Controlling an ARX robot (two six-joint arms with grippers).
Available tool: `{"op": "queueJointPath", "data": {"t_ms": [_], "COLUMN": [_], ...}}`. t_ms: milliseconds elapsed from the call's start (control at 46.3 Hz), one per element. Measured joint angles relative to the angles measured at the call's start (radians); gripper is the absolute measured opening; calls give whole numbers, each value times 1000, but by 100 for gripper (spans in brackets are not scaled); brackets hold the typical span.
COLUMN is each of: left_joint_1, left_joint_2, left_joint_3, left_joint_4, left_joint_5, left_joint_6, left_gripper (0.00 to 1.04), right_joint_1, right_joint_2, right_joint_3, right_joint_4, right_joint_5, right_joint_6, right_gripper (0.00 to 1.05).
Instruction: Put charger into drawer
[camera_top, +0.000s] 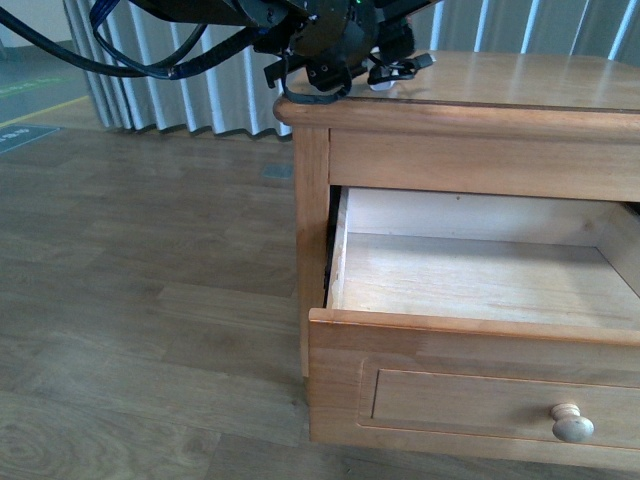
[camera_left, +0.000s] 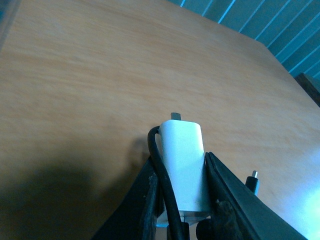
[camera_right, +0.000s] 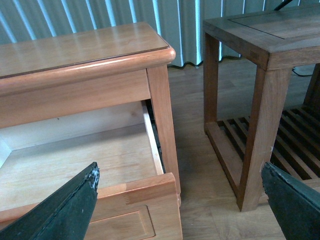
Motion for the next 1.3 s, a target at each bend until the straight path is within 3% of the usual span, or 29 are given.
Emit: {"op": "queueJointPath", "data": {"t_ms": [194,324,389,626,864,1058,1296], "left_joint_1": [-162,-222,-209,-134,-118,2,98], "left_joint_2": [-179,-178,-158,-200,-596,-1104,-1620], "left_joint_3": [-299,-354,-354,-472,-766,-1136,-1389], "left_joint_4": [138,122,137,202,273,182,-127], "left_joint_5": [68,20,-31,-185,-250,-389,-460], "left_joint_6": [22,25,2,-2,63,172,179], "left_gripper": [24,24,25,63,100,99,99], "right_joint_1": [0,0,0,0,0,0,0], "right_joint_2": [0,0,0,0,1,1,1], "right_joint_3": [0,0,0,0,0,0,0], "right_joint_4": [0,0,0,0,0,0,0], "right_joint_5": [0,0,0,0,0,0,0], "right_joint_6": [0,0,0,0,0,0,0], "right_gripper": [96,96,96,96,96,96,96]}}
